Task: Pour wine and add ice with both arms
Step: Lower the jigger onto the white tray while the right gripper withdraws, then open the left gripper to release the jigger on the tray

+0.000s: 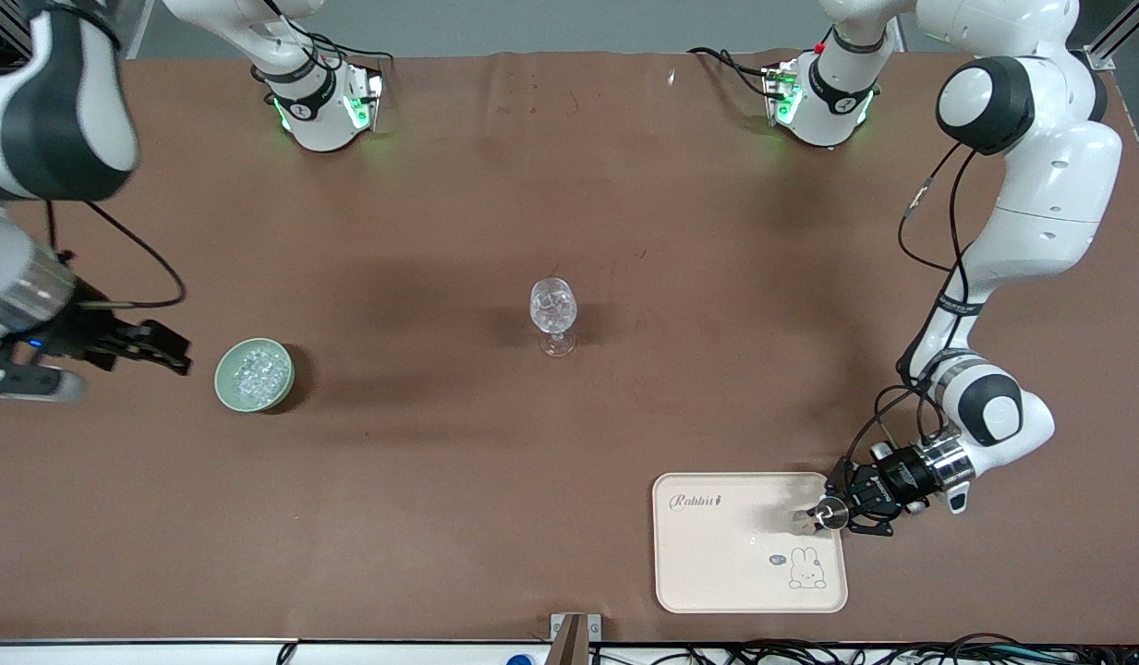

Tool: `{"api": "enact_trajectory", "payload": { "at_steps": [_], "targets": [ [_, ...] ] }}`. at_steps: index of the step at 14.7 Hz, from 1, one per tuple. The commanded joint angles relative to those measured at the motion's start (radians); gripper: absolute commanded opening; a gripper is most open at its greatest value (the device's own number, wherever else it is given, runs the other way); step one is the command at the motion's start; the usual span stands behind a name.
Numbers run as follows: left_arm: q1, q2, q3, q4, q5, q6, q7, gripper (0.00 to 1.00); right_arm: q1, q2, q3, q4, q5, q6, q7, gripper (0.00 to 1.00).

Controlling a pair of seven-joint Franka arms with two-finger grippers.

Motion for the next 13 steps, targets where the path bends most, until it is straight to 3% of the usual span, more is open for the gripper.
{"api": "enact_trajectory", "payload": {
  "at_steps": [1,3,5,7,8,10,13],
  "targets": [
    [0.001,0.029,-0.001,0.027,-0.024,0.001,0.019,0.08,-0.05,-0.101,0.025,-0.06,-0.01,-0.05,0.004,1.0],
    [0.001,0.043,-0.001,0.026,-0.026,0.001,0.034,0.21,-0.072,-0.107,0.025,-0.008,-0.01,-0.107,0.004,1.0],
    [0.001,0.043,0.001,0.02,-0.027,0.001,0.034,0.41,-0.081,-0.098,0.027,0.08,-0.009,-0.171,0.015,1.0],
    [0.002,0.035,0.001,0.018,-0.026,-0.001,0.023,0.71,-0.084,-0.098,0.027,0.146,-0.004,-0.234,0.013,1.0],
    [0.004,0.027,0.001,0.018,-0.023,-0.001,0.025,0.94,-0.084,-0.098,0.027,0.17,-0.012,-0.265,0.012,1.0],
    [0.01,-0.021,0.002,0.014,0.017,-0.004,0.023,1.0,-0.077,-0.098,0.028,0.177,-0.006,-0.315,0.005,1.0],
    [0.063,-0.118,0.002,-0.009,0.264,-0.028,-0.021,1.0,-0.067,-0.145,0.036,0.143,-0.006,-0.369,0.001,1.0]
  ]
}}
